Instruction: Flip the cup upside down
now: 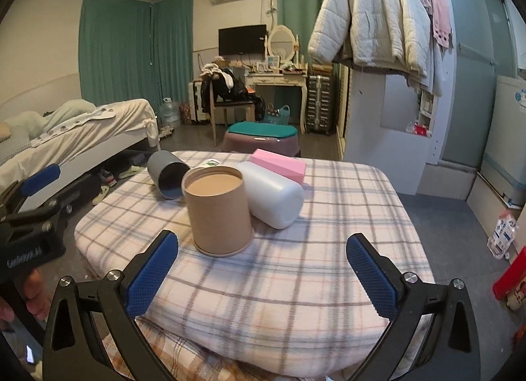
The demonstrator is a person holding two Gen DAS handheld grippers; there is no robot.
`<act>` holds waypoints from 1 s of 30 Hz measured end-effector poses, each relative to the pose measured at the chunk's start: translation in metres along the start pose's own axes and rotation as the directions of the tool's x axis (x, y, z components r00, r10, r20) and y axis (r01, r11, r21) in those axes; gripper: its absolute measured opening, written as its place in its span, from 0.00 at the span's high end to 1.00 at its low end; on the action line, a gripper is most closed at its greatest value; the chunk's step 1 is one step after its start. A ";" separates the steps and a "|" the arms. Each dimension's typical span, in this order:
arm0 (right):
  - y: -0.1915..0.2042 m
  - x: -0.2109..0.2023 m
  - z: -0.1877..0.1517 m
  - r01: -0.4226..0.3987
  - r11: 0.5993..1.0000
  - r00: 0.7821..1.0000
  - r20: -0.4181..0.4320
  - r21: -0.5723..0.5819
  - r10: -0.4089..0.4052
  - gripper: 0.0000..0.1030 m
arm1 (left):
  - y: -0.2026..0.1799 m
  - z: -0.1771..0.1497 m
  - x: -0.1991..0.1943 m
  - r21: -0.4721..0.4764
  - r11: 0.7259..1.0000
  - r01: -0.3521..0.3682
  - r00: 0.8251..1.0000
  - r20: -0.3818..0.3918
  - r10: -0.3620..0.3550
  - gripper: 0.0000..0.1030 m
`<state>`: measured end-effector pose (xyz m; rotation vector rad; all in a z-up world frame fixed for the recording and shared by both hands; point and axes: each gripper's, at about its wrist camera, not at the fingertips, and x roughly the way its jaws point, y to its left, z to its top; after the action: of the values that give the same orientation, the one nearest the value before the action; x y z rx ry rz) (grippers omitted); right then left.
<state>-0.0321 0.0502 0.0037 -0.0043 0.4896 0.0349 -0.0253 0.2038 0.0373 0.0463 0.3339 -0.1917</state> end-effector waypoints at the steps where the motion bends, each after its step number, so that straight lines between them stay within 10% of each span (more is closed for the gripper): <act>1: 0.001 0.000 -0.001 -0.001 1.000 1.000 0.004 0.000 0.001 0.00 | 0.000 -0.002 -0.001 0.005 1.000 -0.001 1.000 -0.001 0.001 0.00; 30: -0.002 0.004 -0.012 0.005 0.998 1.000 0.009 0.059 -0.006 0.00 | -0.003 -0.013 -0.002 0.001 1.000 0.025 0.998 -0.061 -0.024 0.00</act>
<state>-0.0339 0.0486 -0.0091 0.0528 0.4810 0.0150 -0.0321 0.2022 0.0252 0.0501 0.3955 -0.2152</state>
